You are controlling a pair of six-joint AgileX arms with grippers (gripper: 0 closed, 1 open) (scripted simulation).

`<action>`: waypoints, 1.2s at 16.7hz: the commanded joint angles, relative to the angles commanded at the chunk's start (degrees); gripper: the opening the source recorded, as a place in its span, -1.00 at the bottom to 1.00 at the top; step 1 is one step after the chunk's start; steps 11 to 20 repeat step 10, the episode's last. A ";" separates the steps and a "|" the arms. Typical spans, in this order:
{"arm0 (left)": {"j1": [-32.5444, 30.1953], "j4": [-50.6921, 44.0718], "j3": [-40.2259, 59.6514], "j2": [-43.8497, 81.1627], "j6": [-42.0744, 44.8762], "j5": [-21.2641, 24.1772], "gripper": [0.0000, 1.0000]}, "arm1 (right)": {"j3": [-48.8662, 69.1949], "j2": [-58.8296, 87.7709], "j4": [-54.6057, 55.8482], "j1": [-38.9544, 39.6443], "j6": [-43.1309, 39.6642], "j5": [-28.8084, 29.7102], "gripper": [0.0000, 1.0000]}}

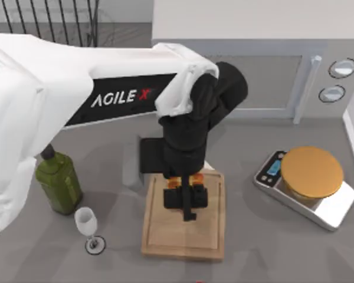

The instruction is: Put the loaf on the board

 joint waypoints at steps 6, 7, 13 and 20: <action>0.00 0.00 0.00 0.00 0.00 0.00 1.00 | 0.00 0.00 0.00 0.00 0.00 0.00 1.00; 0.00 0.00 0.00 0.00 0.00 0.00 1.00 | 0.00 0.00 0.00 0.00 0.00 0.00 1.00; 0.00 0.00 0.00 0.00 0.00 0.00 1.00 | 0.00 0.00 0.00 0.00 0.00 0.00 1.00; 0.00 0.00 0.00 0.00 0.00 0.00 1.00 | 0.00 0.00 0.00 0.00 0.00 0.00 1.00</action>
